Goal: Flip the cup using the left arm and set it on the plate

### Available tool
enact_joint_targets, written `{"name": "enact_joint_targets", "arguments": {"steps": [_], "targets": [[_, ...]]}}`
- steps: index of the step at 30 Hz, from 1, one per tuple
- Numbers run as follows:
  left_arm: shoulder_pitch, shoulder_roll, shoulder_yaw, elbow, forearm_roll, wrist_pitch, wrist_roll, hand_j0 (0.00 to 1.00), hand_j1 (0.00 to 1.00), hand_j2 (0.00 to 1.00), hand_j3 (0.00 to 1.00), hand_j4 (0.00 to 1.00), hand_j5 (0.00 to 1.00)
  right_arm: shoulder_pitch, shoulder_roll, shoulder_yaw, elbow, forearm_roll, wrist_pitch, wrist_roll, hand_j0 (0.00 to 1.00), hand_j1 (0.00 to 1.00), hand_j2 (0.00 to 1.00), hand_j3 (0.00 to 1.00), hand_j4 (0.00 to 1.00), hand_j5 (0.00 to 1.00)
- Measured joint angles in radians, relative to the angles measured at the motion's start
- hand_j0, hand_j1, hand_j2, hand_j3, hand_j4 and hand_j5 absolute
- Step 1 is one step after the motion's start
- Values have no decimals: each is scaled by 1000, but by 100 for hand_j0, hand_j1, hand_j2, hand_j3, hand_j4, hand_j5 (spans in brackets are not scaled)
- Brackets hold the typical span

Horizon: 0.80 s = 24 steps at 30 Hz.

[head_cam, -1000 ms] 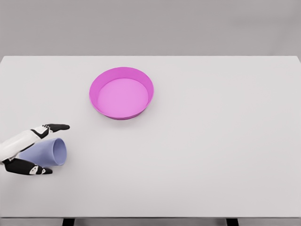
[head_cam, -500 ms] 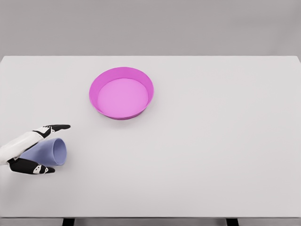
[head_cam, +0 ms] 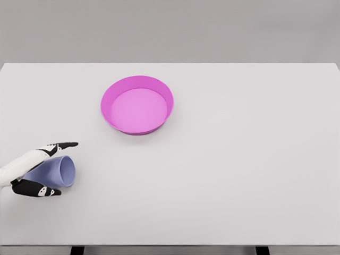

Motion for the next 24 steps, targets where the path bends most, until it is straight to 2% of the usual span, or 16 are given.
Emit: {"name": "enact_joint_targets", "arguments": {"steps": [8,11,14,24], "targets": [[0,-19,-5,0,0,55,-1,100,100,100,100,100,100,0,0,-1,0,0,0,0,100,100,100,100,100,100],[0,-23,-8,0,0,80,-4,76,76,76,76,76,76,0,0,0,0,0,0,0,100,100,100,100,100,100],[-2,-24,-9,0,1,90,-18,71,71,71,71,71,71,0,0,0,0,0,0,0,100,100,100,100,100,100],[-14,-24,-6,0,16,92,-25,71,71,71,71,71,71,0,0,-1,0,0,0,0,100,100,100,100,100,100]]}}
